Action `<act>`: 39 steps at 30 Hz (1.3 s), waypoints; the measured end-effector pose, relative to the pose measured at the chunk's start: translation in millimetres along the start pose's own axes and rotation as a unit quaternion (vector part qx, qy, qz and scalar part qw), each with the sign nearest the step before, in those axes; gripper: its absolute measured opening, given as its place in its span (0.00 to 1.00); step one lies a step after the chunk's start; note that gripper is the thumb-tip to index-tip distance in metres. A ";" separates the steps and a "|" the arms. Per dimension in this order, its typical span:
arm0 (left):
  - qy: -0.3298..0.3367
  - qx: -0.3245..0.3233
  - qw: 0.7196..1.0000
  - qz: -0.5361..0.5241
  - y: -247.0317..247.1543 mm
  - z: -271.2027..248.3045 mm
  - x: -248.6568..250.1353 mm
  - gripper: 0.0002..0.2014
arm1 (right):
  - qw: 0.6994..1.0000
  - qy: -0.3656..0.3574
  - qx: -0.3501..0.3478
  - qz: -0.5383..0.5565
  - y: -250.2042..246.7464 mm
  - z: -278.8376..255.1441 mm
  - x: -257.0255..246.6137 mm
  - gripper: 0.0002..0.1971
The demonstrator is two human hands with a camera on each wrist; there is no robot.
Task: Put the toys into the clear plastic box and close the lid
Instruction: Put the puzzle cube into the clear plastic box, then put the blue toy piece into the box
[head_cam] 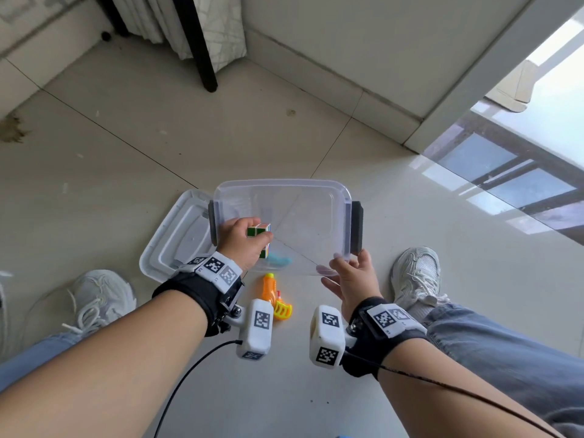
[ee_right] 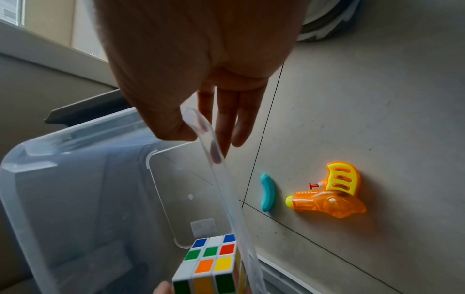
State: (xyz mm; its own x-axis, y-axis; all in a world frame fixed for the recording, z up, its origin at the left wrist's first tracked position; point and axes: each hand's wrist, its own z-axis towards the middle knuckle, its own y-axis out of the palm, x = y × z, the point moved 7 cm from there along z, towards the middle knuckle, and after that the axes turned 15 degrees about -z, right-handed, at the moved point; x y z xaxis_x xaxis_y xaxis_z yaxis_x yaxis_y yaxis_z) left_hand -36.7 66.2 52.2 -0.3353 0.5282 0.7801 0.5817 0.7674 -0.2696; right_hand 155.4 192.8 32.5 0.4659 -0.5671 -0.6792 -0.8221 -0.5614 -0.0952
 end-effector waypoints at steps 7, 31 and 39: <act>-0.045 -0.056 0.997 0.026 4.6 4.6 -8.1 0.33 | 1.000 0.010 0.010 0.001 -1.0 2.5 5.0 0.15; -0.174 0.014 0.983 0.061 30.2 56.2 -107.4 0.17 | 0.976 0.116 0.080 0.168 -20.1 38.9 13.0 0.20; -0.196 0.041 0.974 0.105 33.6 82.9 -122.5 0.22 | 0.974 0.122 0.092 0.168 -28.1 52.7 22.7 0.19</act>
State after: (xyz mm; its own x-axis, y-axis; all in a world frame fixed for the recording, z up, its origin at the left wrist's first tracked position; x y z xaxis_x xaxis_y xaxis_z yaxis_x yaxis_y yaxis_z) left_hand -37.5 57.5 -99.2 -0.4816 0.7625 0.4320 0.6119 0.6455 -0.4571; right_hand 171.9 227.5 -18.6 0.2059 -0.8395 -0.5028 -0.9758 -0.2145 -0.0415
